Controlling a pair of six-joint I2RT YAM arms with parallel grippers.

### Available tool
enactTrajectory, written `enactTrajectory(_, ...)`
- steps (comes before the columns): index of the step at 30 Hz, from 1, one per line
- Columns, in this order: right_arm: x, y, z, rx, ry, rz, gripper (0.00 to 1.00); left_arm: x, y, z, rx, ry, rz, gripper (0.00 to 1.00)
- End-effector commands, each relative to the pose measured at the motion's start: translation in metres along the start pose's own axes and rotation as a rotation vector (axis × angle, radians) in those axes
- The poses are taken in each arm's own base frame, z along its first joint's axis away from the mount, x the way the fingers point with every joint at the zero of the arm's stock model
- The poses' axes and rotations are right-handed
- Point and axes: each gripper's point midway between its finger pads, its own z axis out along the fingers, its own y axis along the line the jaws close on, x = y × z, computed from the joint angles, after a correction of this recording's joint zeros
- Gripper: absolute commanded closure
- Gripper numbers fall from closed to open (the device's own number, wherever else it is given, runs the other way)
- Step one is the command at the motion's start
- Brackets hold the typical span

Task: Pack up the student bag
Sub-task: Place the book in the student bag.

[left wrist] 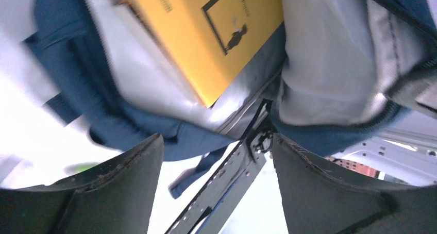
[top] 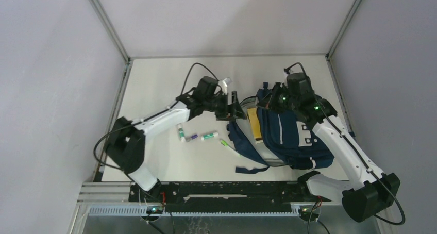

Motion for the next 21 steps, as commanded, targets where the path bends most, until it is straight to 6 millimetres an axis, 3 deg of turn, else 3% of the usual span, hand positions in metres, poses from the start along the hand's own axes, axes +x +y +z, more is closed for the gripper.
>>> enactTrajectory(1,0.001,0.003,0.012,0.053,-0.037,-0.097,1.0,0.011,0.03,-0.047,-0.132,-0.034,0.026,0.18)
enactTrajectory(6,0.013,-0.001,0.051,0.11,0.001,-0.108,0.89,0.001,0.083,-0.092,-0.261,-0.196,-0.119,0.18)
enactTrajectory(9,0.026,-0.001,0.081,0.099,0.071,-0.12,0.7,-0.009,0.095,-0.118,-0.299,-0.301,-0.145,0.18)
enactTrajectory(10,0.032,0.003,0.088,0.078,0.105,-0.132,0.58,-0.01,0.095,-0.122,-0.299,-0.317,-0.138,0.18)
enactTrajectory(12,0.04,0.006,0.098,0.082,0.161,-0.156,0.49,-0.009,0.09,-0.126,-0.286,-0.322,-0.112,0.17)
enactTrajectory(16,0.044,-0.002,0.096,0.147,0.173,-0.193,0.44,-0.002,0.094,-0.129,-0.295,-0.331,-0.099,0.17)
enactTrajectory(21,0.035,-0.025,0.079,0.257,0.102,-0.222,0.44,0.003,0.099,-0.131,-0.335,-0.35,-0.049,0.17)
